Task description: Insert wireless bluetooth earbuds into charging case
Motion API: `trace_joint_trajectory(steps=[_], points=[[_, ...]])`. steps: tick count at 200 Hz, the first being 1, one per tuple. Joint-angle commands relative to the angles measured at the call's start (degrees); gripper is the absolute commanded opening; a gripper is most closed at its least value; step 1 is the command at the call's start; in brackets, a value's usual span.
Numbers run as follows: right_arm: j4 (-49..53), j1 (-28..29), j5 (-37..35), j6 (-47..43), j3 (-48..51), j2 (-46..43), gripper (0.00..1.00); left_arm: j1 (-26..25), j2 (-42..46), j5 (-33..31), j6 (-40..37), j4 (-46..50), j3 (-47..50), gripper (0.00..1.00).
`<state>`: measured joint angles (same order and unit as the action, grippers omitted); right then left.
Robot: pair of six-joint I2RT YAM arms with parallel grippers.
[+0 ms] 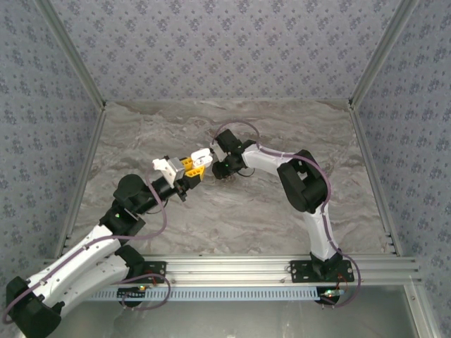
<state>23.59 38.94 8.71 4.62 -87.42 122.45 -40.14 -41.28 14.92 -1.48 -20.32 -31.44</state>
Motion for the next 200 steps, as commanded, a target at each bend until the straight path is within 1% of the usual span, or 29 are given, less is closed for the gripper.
trace_joint_trajectory(steps=[1,29,60,94,121,142,166,174,200], points=[[4.57,1.08,-0.85,-0.93,2.13,-0.70,0.32,-0.17,0.92,-0.68,-0.04,-1.05,-0.46,0.00],[4.37,1.37,-1.44,-0.93,3.11,-1.49,0.30,-0.17,0.77,-0.77,-0.10,-1.00,-0.46,0.00],[3.82,1.38,-1.55,-1.10,3.89,-2.41,0.22,-0.19,0.80,-0.86,-0.05,-0.87,-0.46,0.00],[1.17,0.77,-1.80,-1.78,6.60,-7.88,0.20,-0.17,0.73,-0.81,0.26,-0.78,-0.38,0.00],[-1.76,-0.95,-1.69,-2.79,10.91,-16.89,0.19,-0.13,0.51,-0.80,1.32,-0.83,0.06,0.00],[-3.84,-2.56,-0.05,-4.94,14.82,-25.29,0.17,-0.15,-0.27,-0.12,2.98,-1.28,0.56,0.00],[-5.76,-4.10,2.06,-8.43,18.59,-35.93,0.17,-0.19,-2.22,2.02,4.41,-1.29,0.42,0.00],[-6.34,-4.47,2.69,-9.55,21.34,-39.21,0.17,-0.13,-2.93,2.86,5.00,-2.08,0.54,0.00],[-7.85,-5.14,5.90,-12.91,23.69,-48.47,0.17,-0.18,-6.26,5.80,6.74,-4.49,-0.05,0.00]])
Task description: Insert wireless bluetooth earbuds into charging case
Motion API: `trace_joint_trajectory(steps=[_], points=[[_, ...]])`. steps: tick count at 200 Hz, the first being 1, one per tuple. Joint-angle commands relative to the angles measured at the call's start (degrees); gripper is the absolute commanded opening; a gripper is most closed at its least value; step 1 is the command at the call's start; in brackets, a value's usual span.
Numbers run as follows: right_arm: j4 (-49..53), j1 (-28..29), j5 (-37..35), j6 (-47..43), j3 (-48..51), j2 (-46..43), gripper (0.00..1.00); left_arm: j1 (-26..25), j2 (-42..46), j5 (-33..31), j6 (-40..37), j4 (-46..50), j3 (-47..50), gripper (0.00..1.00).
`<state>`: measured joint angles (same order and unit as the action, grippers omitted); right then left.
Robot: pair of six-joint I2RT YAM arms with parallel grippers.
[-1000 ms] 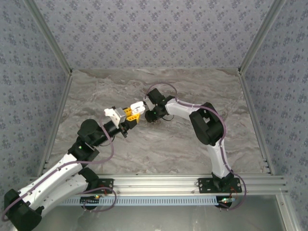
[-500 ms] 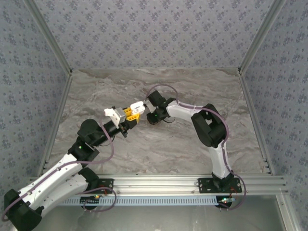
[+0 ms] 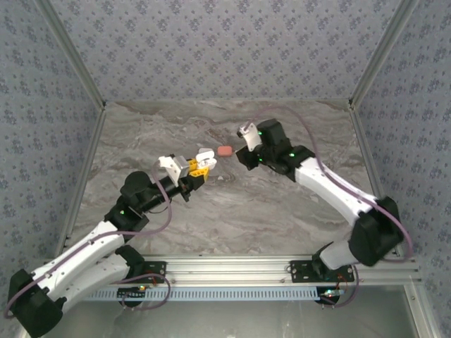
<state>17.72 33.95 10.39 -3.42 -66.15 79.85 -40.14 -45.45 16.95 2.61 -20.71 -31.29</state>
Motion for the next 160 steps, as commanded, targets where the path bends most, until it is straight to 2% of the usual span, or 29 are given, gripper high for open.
trace_joint_trajectory(steps=[1,31,63,160], points=[[-2.06,-0.18,4.34,-4.94,2.51,-6.21,0.17,-0.19,-2.31,3.96,2.70,-4.18,-0.24,0.00],[-5.23,0.12,7.85,-8.32,3.99,-13.88,0.17,-0.19,-6.89,8.20,4.09,-4.52,-2.84,0.00],[-8.34,1.30,9.65,-11.27,5.18,-17.70,0.17,-0.20,-9.95,11.53,5.35,-5.34,-4.76,0.00],[-11.83,5.97,10.35,-12.24,8.47,-18.07,0.17,-0.12,-10.72,12.98,6.49,-6.54,-5.19,0.00]])
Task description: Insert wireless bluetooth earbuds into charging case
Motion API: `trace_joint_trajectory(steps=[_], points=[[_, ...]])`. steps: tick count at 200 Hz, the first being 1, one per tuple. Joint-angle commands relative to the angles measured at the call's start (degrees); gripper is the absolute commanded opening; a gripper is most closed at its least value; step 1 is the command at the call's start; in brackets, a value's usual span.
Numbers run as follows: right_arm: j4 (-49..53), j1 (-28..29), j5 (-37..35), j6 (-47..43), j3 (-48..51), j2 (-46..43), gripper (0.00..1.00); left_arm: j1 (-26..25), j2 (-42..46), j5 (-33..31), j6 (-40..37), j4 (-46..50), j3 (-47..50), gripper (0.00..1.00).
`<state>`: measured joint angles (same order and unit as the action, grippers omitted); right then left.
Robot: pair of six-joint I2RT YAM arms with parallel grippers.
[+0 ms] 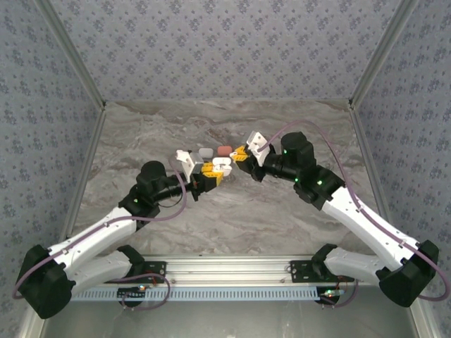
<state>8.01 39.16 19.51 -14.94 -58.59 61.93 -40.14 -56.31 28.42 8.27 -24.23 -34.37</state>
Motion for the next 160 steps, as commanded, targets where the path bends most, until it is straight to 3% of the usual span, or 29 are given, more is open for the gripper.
trace_joint_trajectory(steps=[1,160], points=[[-2.12,0.80,1.23,-0.71,0.92,-0.14,0.17,-0.16,0.15,1.52,0.80,-3.02,-2.10,0.00],[-1.34,3.09,1.36,-0.36,2.07,1.11,0.17,-0.16,0.50,0.99,1.39,-3.70,-1.97,0.00]])
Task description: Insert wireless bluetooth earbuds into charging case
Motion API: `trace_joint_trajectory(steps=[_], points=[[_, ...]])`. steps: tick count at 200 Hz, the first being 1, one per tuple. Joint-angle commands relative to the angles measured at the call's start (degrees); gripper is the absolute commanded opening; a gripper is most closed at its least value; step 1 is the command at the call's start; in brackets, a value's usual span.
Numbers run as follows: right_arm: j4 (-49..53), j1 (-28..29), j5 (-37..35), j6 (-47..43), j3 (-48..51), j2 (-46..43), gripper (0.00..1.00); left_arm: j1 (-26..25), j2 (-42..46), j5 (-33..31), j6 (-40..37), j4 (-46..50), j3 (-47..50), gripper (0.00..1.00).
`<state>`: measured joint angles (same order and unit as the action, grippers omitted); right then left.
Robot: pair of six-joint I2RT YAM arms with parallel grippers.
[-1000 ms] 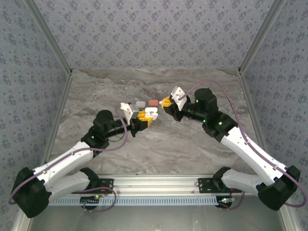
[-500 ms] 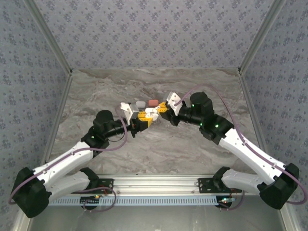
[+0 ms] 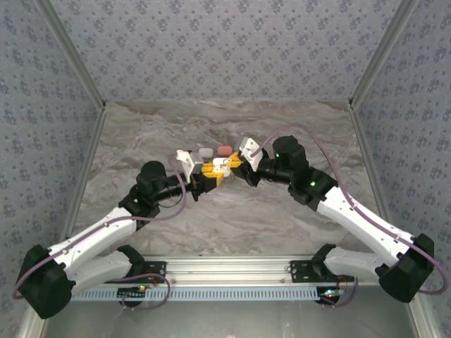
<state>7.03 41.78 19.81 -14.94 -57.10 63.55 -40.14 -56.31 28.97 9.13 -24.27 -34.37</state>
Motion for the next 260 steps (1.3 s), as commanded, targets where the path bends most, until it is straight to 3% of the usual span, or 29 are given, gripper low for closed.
trace_joint_trajectory(steps=[1,94,167,181,213,260], points=[[-0.35,0.48,1.08,-0.36,0.63,-0.56,0.17,-0.13,0.50,0.41,0.54,-3.67,-1.91,0.00],[1.05,-0.60,7.54,2.14,1.21,-2.55,0.25,-0.16,0.68,-0.41,1.16,-5.61,-0.96,0.00],[-1.45,-6.18,14.90,10.58,-2.17,-3.41,0.56,-0.20,0.48,-0.36,1.07,-6.82,-0.35,0.00],[-3.10,-8.51,15.78,14.55,-1.82,-3.70,0.68,-0.16,0.67,-0.32,1.13,-7.23,-0.10,0.00],[-6.18,-11.99,24.95,23.09,-0.68,-1.26,1.00,-0.19,0.85,-0.17,1.07,-7.72,-0.14,0.00],[-5.40,-10.19,32.06,26.63,-2.84,5.77,1.00,-0.12,0.68,-0.07,0.98,-7.66,-0.26,0.00]])
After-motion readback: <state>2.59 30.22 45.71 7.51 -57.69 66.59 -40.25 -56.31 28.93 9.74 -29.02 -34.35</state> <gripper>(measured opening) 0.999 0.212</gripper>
